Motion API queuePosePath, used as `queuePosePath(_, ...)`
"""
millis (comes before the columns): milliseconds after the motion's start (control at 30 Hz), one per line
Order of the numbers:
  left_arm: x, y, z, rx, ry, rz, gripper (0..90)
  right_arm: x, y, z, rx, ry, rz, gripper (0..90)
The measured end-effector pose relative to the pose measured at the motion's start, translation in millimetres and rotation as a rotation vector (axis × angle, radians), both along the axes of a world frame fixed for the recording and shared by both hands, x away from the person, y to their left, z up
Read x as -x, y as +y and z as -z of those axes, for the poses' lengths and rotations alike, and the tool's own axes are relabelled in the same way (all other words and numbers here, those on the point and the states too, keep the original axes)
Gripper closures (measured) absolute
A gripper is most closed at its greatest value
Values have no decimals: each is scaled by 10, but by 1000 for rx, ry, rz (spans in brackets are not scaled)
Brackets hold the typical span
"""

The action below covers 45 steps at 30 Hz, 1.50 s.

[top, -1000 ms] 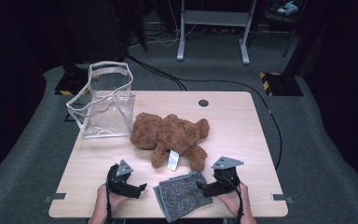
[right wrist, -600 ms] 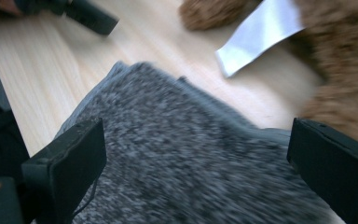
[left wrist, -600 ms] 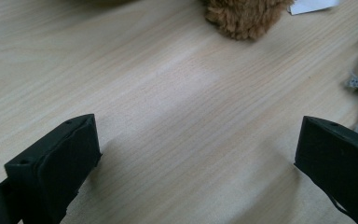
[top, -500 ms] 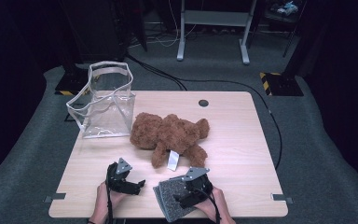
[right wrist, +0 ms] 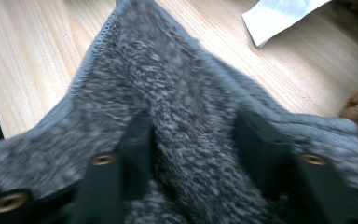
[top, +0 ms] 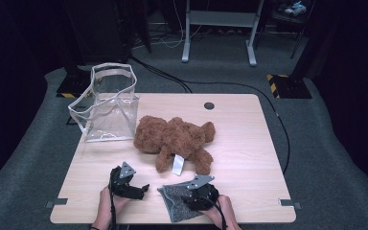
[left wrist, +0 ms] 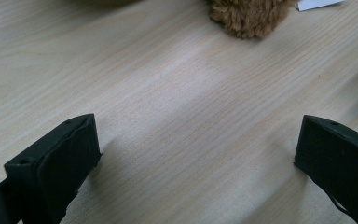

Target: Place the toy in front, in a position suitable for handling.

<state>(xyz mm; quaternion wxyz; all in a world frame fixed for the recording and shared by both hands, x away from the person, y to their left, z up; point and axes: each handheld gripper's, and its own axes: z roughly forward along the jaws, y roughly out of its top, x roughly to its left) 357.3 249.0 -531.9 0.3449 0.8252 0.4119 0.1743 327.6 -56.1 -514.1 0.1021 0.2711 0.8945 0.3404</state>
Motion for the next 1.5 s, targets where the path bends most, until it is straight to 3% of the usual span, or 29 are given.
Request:
queuePosePath(100, 0, -1, 1, 3, 1, 0, 0, 1, -26, 1, -9, -12, 0, 724)
queuePosePath(233, 0, 0, 0, 1, 0, 0, 0, 8, -23, -2, -7, -22, 0, 775)
queuePosePath(433, 0, -1, 0, 3, 3, 0, 0, 35, -53, -48, -26, -20, 4, 791)
queuePosePath(667, 0, -2, 1, 4, 2, 0, 0, 70, -214, -272, -62, -54, 24, 790)
queuePosePath(900, 0, 0, 0, 1, 1, 0, 0, 93, -448, -510, -90, -111, 98, 790)
queuePosePath(1100, 0, -1, 0, 1, 1, -1, 0, 18, -715, -669, -95, -167, 159, 790)
queuePosePath(1500, 0, -2, 1, 4, 3, -1, 0, -243, -1295, -742, -94, -190, 358, 788)
